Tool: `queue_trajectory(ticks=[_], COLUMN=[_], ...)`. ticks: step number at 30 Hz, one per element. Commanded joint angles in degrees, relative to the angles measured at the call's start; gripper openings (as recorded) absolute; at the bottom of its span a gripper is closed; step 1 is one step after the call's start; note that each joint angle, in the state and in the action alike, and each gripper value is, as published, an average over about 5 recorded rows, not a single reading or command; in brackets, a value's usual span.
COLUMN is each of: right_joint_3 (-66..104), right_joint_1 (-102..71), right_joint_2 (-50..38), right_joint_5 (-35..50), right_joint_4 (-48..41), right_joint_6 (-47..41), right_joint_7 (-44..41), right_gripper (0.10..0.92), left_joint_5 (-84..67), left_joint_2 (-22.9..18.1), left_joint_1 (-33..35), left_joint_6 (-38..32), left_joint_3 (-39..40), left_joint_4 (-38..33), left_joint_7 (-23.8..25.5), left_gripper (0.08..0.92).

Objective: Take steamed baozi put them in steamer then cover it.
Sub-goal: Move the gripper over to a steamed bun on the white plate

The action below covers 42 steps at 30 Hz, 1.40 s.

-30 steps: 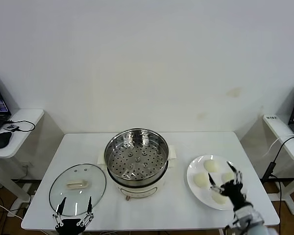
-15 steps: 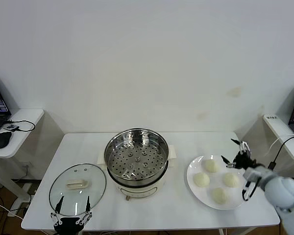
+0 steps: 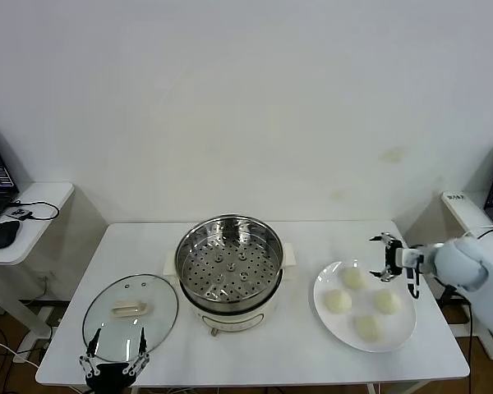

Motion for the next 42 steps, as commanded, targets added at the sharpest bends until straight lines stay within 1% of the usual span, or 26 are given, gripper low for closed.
queue_trajectory(ticks=[1, 12, 27, 42], right_joint_3=[-24.4, -21.2, -22.2, -21.5], right_joint_1=[19.9, 16.7, 16.4, 15.7], right_joint_2=[3.7, 11.8, 16.4, 16.5], right_joint_5=[0.6, -0.1, -3.0, -4.0], right_joint_4=[-12.5, -18.5, -22.1, -23.2], right_joint_6=[1.2, 1.1, -0.2, -0.8], right_joint_7=[-9.3, -6.4, -5.8, -6.0], right_gripper=[0.823, 0.823, 0.817, 0.661], left_joint_5=[0.4, 0.5, 0.4, 0.5], left_joint_2=[-0.2, 0.1, 0.1, -0.1], left_joint_1=[0.0, 0.2, 0.3, 0.5], left_joint_6=[0.5, 0.3, 0.3, 0.2], left_joint_3=[-0.6, -2.3, -3.6, -3.6], left_joint_4=[0.0, 0.5, 0.2, 0.0], left_joint_7=[-0.2, -0.5, -0.7, -0.8], left_gripper=[0.823, 0.823, 0.823, 0.823])
